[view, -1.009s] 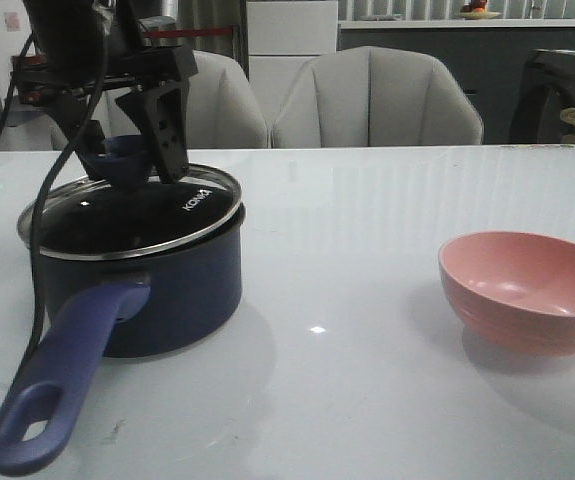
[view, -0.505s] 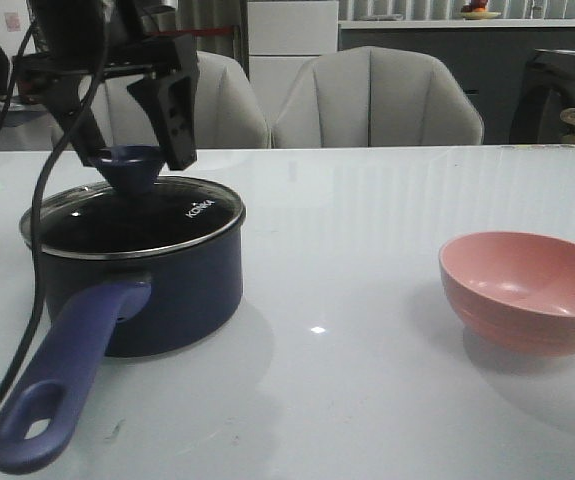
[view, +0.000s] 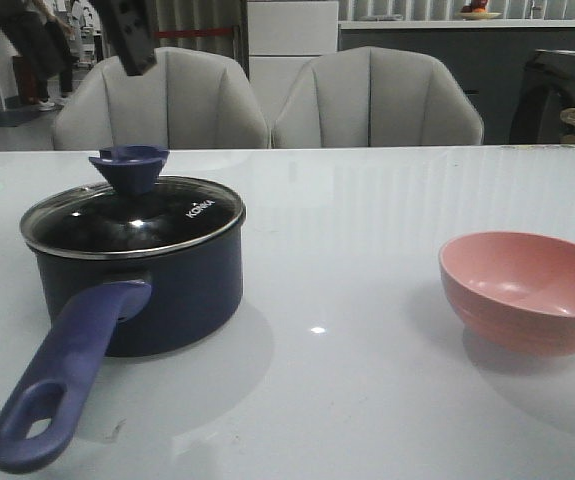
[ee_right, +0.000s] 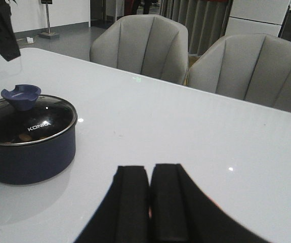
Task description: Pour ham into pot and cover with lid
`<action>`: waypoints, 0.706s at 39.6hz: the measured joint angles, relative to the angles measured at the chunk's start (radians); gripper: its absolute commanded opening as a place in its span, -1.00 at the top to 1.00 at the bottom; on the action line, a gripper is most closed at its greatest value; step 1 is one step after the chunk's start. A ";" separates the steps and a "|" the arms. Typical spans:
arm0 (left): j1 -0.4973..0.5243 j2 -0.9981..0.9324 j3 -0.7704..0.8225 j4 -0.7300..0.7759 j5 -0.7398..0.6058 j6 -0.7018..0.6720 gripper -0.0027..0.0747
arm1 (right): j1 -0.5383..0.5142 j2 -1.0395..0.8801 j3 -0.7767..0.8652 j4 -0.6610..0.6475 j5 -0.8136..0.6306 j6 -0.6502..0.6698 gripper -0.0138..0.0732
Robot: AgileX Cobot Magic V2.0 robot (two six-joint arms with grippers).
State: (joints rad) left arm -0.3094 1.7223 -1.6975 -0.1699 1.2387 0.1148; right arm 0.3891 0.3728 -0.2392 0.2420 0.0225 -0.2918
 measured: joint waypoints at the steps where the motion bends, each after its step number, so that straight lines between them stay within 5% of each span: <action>1: 0.015 -0.017 0.019 0.001 0.000 0.002 -0.75 | 0.000 0.000 0.000 0.000 0.000 0.000 0.33; 28: 0.164 -0.624 0.599 0.021 -0.219 0.032 -0.75 | 0.000 0.000 0.000 0.000 0.000 0.000 0.33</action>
State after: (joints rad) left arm -0.1456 1.0980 -1.0984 -0.1493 1.0201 0.1472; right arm 0.3891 0.3728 -0.2392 0.2420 0.0225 -0.2918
